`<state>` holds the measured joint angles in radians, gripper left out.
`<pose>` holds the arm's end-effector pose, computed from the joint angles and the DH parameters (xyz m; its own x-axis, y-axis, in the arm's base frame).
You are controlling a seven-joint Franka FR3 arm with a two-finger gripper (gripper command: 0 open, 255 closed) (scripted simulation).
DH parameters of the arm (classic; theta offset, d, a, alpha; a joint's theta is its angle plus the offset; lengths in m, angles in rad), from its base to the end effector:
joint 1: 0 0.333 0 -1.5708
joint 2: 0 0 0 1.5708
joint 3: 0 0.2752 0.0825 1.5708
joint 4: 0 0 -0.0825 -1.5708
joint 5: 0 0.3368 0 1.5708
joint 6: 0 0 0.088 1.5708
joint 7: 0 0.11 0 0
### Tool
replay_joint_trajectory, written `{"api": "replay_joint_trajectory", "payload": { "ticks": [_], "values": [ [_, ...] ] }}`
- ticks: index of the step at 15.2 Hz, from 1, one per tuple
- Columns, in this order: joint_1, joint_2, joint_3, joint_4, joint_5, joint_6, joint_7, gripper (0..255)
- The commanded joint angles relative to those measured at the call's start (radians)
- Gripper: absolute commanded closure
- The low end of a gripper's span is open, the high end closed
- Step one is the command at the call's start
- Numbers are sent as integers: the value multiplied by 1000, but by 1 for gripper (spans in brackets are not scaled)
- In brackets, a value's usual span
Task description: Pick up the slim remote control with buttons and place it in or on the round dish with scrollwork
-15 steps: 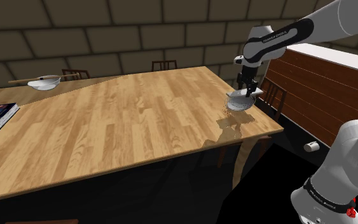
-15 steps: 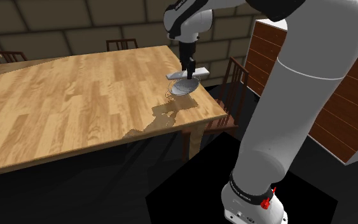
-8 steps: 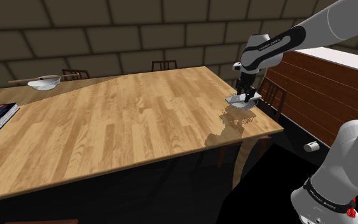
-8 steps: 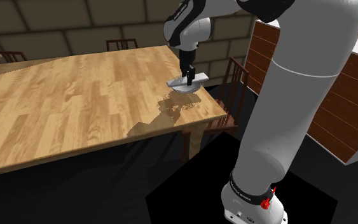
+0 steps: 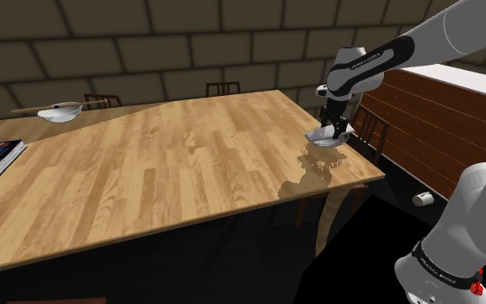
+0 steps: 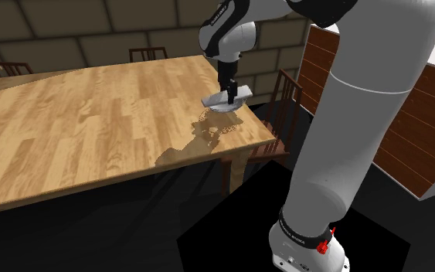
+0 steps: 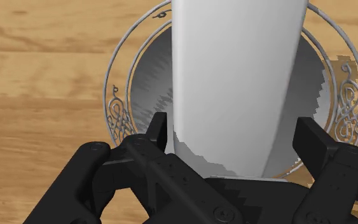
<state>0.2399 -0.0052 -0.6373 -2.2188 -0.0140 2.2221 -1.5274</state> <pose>0.4507 -0.1898 0.3630 0.4190 0.9079 -0.0078 0.9080 -0.4190 0.0078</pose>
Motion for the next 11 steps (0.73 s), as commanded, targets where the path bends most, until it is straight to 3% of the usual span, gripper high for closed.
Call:
{"api": "replay_joint_trajectory", "payload": {
  "ticks": [1,4,8,11],
  "values": [
    [0,0,0,0,0,0,0,0],
    [0,0,0,0,0,0,0,0],
    [4,-71,8,69,-47,-127,35,0],
    [3,-71,9,69,-47,-127,35,0]
  ]
}}
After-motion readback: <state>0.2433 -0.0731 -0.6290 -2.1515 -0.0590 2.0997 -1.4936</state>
